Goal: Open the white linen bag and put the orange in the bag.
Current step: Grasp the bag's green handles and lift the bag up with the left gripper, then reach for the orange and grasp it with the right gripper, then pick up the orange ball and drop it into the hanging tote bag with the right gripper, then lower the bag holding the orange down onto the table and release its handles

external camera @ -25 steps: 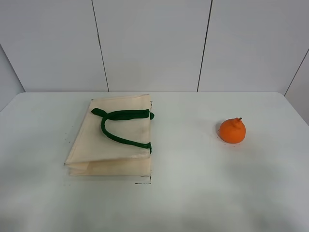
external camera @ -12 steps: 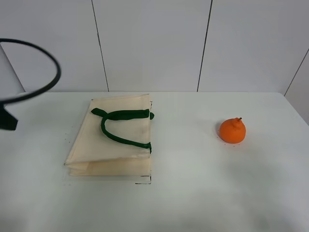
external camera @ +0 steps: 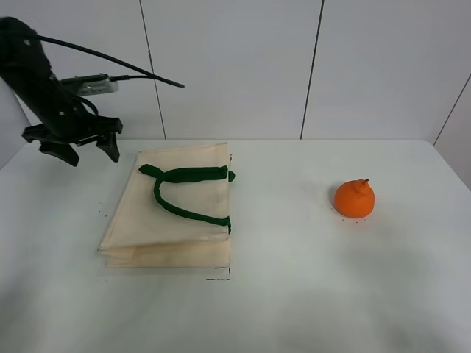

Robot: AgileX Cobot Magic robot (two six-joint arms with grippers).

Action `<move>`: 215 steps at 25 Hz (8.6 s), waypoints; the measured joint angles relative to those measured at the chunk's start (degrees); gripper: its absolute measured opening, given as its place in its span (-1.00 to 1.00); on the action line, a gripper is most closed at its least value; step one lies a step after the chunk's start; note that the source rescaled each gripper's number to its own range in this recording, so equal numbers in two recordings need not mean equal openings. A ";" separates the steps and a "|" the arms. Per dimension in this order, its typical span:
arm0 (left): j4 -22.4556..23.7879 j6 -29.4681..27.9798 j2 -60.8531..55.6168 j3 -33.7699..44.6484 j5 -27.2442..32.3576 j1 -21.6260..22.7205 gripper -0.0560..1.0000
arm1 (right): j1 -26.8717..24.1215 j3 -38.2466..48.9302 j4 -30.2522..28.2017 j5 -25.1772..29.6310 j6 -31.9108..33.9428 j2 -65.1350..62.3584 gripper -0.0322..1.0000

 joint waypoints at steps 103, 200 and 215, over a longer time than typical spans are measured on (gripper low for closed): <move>-10.22 -3.09 -2.23 -35.89 16.20 -9.86 -0.89 | 3.66 -65.93 0.16 -4.69 -2.66 128.63 1.00; -10.24 -3.04 -2.24 -35.89 16.20 -9.86 -0.89 | 2.65 -21.29 0.63 10.51 0.00 65.65 1.00; -10.24 -2.88 -2.24 -35.89 16.20 -9.86 -0.89 | 2.65 -0.02 0.10 0.02 -0.84 8.09 1.00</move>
